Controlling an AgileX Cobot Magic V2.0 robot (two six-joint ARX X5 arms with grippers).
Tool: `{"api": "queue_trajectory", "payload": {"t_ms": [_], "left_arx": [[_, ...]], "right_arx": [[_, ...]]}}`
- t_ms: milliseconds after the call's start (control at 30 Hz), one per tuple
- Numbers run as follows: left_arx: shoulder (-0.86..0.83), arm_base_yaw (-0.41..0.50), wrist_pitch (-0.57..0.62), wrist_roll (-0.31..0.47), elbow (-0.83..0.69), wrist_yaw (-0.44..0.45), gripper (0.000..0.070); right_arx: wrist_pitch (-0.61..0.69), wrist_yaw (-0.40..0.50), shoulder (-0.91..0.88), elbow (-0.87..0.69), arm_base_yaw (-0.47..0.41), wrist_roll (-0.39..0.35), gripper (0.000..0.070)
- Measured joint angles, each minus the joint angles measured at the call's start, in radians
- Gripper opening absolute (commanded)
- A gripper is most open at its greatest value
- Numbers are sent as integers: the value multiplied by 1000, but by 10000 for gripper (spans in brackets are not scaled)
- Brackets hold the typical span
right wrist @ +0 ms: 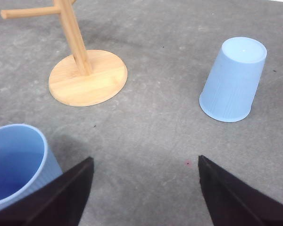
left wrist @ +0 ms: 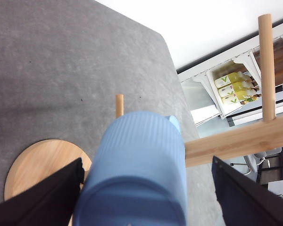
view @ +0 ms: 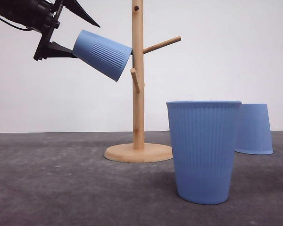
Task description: Place three cups
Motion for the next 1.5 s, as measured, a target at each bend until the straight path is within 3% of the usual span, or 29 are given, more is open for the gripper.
{"api": "queue_trajectory", "payload": {"t_ms": [167, 633, 800, 900, 1100, 1300, 1500], "left_arx": [[0, 17, -29, 30, 0, 7, 527], [-105, 113, -269, 248, 0, 0, 513], [-196, 124, -407, 365, -2, -136, 509], [-270, 123, -394, 411, -52, -215, 501], [-454, 123, -279, 434, -230, -347, 463], [-640, 122, -142, 430, -505, -383, 464], [-797, 121, -87, 422, -724, -396, 464]], "right_arx": [[0, 0, 0, 0, 0, 0, 446], [0, 0, 0, 0, 0, 0, 446], [0, 9, 0, 0, 0, 0, 446], [0, 23, 0, 0, 0, 0, 446], [-1, 23, 0, 0, 0, 0, 446], [-4, 23, 0, 0, 0, 5, 446], [-6, 23, 0, 0, 0, 27, 446]]}}
